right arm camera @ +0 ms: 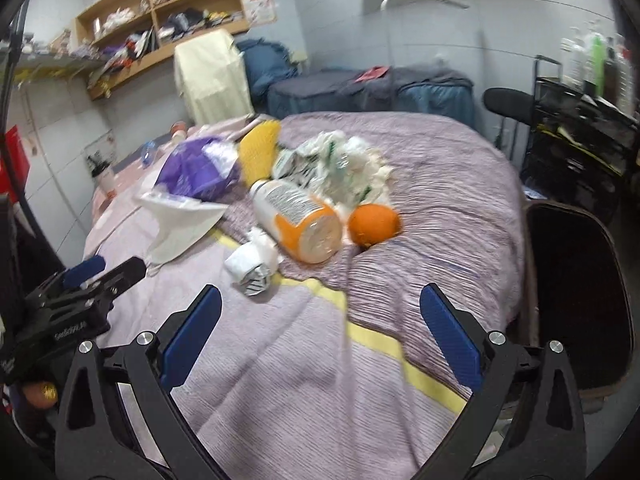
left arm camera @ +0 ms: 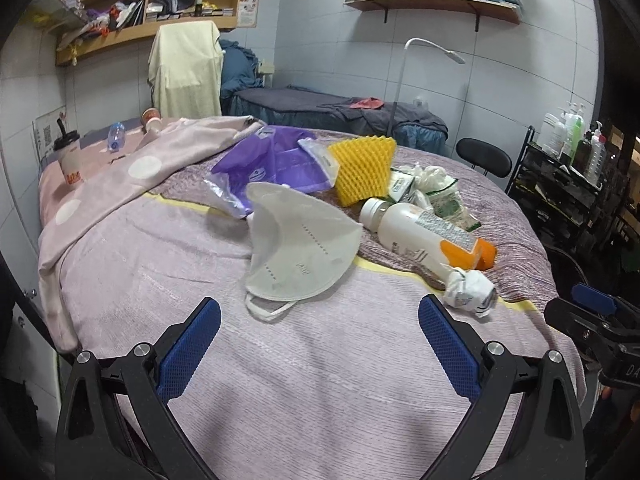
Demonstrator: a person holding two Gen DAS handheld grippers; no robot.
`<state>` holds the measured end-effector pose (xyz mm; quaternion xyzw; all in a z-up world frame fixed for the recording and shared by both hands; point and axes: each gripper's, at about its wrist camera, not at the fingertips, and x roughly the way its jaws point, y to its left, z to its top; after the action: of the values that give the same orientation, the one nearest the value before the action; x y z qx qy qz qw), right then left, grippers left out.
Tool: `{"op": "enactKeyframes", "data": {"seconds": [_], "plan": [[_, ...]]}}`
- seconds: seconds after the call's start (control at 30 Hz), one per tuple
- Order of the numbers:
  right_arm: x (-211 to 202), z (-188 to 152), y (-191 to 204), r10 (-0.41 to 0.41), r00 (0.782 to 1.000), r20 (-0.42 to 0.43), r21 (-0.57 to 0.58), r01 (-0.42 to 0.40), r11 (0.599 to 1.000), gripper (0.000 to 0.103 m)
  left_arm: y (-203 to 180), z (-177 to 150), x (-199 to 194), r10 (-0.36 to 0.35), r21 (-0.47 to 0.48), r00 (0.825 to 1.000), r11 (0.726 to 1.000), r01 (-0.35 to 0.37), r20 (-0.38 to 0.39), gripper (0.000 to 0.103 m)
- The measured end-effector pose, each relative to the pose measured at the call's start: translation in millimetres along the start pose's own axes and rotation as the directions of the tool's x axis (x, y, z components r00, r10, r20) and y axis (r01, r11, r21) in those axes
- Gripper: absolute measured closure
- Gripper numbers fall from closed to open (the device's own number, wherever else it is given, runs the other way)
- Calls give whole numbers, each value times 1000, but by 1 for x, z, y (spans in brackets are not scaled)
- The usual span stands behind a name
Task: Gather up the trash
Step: 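Reach the right gripper down to the crumpled white mask and grasp it, then grasp the white face mask with the left gripper while the right gripper lifts its mask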
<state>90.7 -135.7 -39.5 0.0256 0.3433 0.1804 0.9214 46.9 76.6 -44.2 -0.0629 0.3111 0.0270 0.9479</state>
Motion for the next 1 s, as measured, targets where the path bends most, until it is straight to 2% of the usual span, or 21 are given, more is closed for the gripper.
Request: {"op": "enactKeyframes", "data": {"seconds": [0.07,0.17,0.23,0.4,0.5,0.63,0.8,0.9,0.93,1.0], "plan": [[11,6,10,7,999,-44,-37,-9,999,5,9,4,5,0,-18,1000,1000,0,-22,6],[30,16,25,46,994,-98,-78,-54,996,13,18,14,10,-8,-40,999,999,6,-40,6],[42,21,30,44,990,-134,-92,-56,994,19,21,21,14,-23,-55,999,998,21,-47,6],[66,27,36,37,978,-207,-98,-59,993,29,21,38,27,-76,-88,995,994,70,-62,6],[75,30,36,35,972,-234,-101,-61,993,36,23,48,38,-92,-108,993,991,84,-70,6],[84,29,37,26,963,-267,-102,-55,993,46,32,56,54,-58,-137,994,990,45,-90,7],[94,28,39,35,957,-288,-103,-67,992,65,36,65,73,-99,-172,985,982,74,-140,7],[99,27,41,34,958,-285,-103,-66,993,68,35,68,80,-102,-195,981,978,69,-163,8],[99,27,41,33,959,-281,-104,-64,992,69,36,67,85,-100,-203,979,977,64,-177,11],[99,27,41,35,961,-274,-100,-64,993,70,39,64,93,-113,-224,972,972,65,-207,30]]}}
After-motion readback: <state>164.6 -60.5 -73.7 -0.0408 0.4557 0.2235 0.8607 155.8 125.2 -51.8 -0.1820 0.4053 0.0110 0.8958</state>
